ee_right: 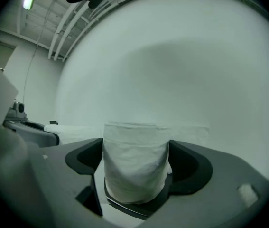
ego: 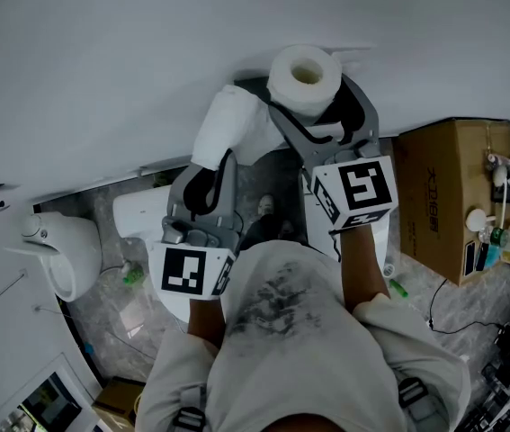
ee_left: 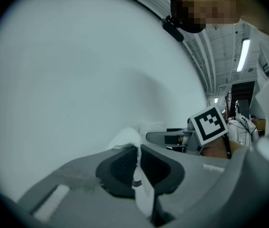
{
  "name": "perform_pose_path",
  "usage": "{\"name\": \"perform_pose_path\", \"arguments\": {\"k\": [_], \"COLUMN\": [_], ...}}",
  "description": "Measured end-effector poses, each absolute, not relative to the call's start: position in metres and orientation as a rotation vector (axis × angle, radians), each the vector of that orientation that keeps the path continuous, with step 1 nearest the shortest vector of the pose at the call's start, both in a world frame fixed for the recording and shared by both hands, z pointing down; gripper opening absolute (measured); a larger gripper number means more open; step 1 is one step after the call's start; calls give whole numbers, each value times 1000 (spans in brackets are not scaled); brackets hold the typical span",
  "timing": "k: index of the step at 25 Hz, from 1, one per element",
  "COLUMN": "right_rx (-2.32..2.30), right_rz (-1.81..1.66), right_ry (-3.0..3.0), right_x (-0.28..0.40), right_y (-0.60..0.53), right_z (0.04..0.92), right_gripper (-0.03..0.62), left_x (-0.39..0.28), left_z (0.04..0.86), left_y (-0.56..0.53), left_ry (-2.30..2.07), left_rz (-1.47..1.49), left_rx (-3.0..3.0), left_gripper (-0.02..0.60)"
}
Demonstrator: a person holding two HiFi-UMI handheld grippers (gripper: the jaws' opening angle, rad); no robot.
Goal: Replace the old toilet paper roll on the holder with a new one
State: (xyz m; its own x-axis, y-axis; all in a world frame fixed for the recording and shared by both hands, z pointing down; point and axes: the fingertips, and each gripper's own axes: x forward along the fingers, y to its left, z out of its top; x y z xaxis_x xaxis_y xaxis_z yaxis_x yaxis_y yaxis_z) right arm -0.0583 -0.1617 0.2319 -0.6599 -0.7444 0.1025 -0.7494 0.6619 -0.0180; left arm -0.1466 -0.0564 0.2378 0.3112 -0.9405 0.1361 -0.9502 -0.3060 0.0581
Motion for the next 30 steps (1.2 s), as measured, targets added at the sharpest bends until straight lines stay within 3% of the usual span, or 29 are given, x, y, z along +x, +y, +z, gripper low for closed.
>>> {"name": "perform_pose_path", "arguments": {"k": [16, 30], "right_rx": [1311, 1499], "right_rz": [8, -39], "right_ry": [-2691, -2662], "right_x": [-60, 0], "right_y": [-166, -150], "right_z": [235, 219], "right_gripper": [385, 385], "left_x": [-146, -104], "left_z": [237, 238], "left_y": [-54, -44], "left_ry": [-1737, -1586], "left_rz": [96, 95], "left_rx": [2460, 2544], "left_gripper": [20, 20]}}
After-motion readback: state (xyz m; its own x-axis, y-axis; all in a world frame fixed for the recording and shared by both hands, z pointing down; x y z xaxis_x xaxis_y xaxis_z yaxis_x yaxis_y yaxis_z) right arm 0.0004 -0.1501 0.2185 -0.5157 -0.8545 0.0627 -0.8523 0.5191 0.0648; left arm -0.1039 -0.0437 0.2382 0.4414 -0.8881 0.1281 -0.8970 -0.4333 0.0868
